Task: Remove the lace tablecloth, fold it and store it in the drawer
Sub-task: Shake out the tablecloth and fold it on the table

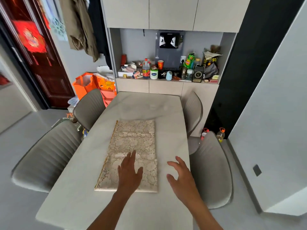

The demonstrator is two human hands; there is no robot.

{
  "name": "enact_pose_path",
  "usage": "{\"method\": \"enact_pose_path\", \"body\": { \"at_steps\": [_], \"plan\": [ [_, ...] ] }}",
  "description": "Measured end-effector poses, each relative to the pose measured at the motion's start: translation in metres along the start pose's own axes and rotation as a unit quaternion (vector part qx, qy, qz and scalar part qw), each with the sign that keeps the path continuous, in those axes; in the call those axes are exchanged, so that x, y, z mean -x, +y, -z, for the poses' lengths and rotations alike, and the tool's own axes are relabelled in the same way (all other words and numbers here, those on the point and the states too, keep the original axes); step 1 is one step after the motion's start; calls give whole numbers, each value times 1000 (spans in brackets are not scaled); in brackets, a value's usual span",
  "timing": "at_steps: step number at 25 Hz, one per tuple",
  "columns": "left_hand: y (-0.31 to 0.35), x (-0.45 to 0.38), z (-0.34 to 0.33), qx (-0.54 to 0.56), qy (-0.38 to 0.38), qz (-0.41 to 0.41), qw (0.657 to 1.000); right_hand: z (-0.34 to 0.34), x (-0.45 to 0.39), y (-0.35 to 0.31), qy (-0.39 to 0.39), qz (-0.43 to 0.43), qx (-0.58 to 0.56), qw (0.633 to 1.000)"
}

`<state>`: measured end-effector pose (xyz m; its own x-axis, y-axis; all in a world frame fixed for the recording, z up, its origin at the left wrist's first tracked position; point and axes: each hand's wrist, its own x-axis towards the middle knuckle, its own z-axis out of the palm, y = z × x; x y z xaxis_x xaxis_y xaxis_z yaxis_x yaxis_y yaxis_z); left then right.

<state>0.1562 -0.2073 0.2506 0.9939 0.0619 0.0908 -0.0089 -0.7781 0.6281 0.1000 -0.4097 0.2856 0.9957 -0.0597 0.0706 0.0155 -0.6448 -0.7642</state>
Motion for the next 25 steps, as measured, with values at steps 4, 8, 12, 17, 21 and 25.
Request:
{"method": "enact_pose_path", "body": {
  "at_steps": [4,8,12,17,21,25],
  "plan": [
    [71,23,-44,22,18,35,999,75,8,51,-18,18,-9,1000],
    [111,9,-65,9,47,39,998,123,-22,72,-51,46,-22,997],
    [128,-40,-100,14,91,66,994,136,-86,95,-92,66,-26,993],
    [150,-93,-162,29,94,130,987,145,-170,136,-152,41,-40,987],
    [166,-132,-177,4,131,177,975,151,-256,148,-201,63,-61,976],
    [176,-172,-190,-3,200,236,951,145,-337,167,-261,113,-94,954]
  ]
}}
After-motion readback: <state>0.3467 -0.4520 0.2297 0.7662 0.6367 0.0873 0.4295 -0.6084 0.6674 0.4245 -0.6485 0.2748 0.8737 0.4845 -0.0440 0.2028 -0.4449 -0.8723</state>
